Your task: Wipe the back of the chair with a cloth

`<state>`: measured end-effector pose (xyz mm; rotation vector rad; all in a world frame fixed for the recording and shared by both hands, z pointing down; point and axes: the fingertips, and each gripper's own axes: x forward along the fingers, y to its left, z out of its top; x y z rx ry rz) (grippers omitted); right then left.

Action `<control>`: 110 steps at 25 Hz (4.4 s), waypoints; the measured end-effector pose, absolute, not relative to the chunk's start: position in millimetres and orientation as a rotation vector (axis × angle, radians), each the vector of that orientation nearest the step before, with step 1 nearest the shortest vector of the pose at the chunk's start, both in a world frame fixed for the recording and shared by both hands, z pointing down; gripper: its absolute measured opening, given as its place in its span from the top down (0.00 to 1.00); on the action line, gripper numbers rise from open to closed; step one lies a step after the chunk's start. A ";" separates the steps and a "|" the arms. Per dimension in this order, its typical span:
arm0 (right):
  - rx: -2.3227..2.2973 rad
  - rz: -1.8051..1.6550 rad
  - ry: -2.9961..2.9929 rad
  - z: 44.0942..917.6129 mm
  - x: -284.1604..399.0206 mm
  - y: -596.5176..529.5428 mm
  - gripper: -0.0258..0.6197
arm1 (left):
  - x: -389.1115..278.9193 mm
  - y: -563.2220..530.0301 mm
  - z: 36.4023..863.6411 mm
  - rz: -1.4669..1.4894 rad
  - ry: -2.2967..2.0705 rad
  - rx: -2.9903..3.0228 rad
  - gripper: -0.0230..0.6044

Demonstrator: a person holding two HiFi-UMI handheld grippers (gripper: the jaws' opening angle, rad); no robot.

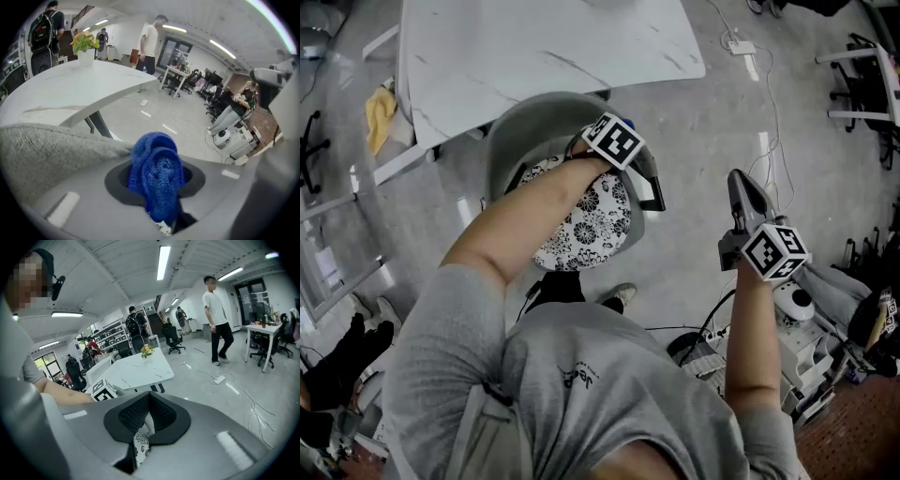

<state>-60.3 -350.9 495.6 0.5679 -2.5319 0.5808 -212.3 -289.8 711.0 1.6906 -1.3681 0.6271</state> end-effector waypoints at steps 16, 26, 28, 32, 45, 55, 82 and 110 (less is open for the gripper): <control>0.254 0.506 -2.568 496.7 -166.6 -290.0 0.96 | -327.9 -54.8 722.3 0.233 -1.651 1.143 0.69; 0.148 0.495 -2.558 502.8 -206.4 -256.1 0.96 | -370.1 12.9 762.5 0.022 -1.706 0.861 0.69; 0.167 0.503 -2.551 504.6 -202.6 -257.7 0.96 | -376.4 7.1 766.2 -0.032 -1.696 0.830 0.69; 0.215 0.518 -2.542 505.8 -190.0 -268.7 0.96 | -376.4 -4.0 770.4 -0.070 -1.668 0.809 0.69; 0.422 0.565 -2.536 505.5 -131.3 -313.8 0.96 | -371.5 -108.3 769.7 0.118 -1.619 0.960 0.69; 0.573 0.603 -2.529 502.5 -64.6 -348.3 0.96 | -298.1 -221.8 767.3 0.456 -1.540 1.241 0.69; 0.406 0.568 -2.516 511.0 -94.5 -324.4 0.96 | -314.7 -85.3 798.8 0.481 -1.664 1.092 0.69; 0.472 0.584 -2.482 542.4 -77.7 -338.2 0.96 | -337.4 -158.9 841.8 0.388 -1.615 1.034 0.69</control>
